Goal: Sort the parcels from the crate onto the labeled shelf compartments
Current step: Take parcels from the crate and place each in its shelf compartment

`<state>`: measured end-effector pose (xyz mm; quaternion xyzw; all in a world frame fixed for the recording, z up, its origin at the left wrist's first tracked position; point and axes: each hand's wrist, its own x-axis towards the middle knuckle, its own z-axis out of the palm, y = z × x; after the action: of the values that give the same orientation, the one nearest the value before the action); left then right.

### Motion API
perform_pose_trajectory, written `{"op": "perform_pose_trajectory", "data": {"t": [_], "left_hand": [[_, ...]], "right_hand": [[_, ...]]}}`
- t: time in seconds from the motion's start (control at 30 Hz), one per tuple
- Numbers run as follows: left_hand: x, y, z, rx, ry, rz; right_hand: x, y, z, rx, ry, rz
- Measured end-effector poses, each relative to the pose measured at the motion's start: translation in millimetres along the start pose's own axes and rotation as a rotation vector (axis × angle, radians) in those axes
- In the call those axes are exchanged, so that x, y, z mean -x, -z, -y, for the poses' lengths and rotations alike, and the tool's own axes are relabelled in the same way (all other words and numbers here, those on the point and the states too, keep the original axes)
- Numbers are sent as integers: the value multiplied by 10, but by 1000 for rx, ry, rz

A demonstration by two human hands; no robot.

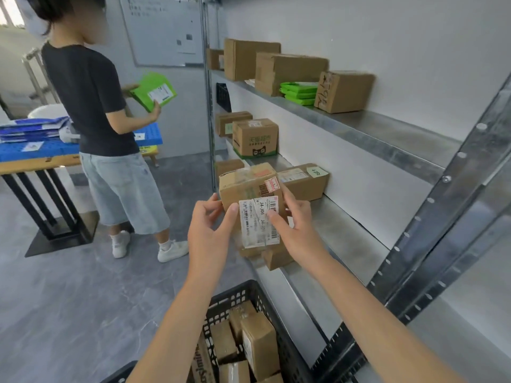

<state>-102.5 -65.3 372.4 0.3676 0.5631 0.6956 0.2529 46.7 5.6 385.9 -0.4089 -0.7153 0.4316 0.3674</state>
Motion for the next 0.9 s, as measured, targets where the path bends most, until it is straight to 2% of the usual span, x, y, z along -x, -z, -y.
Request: {"op": "perform_pose_trajectory", "data": {"t": [0.17, 0.3, 0.43, 0.57, 0.77, 0.9], "left_hand": [[64, -62, -107, 28, -47, 42], [77, -47, -164, -39, -106, 94], [93, 19, -160, 4, -72, 43], [150, 64, -200, 91, -49, -30], [173, 123, -184, 159, -5, -19], [174, 153, -174, 26, -49, -4]], "right_hand": [[51, 80, 72, -8, 29, 47], [119, 122, 103, -30, 40, 25], [112, 148, 144, -42, -24, -103], [104, 131, 171, -301, -141, -253], [128, 52, 188, -339, -93, -198], [176, 51, 147, -309, -77, -211]]}}
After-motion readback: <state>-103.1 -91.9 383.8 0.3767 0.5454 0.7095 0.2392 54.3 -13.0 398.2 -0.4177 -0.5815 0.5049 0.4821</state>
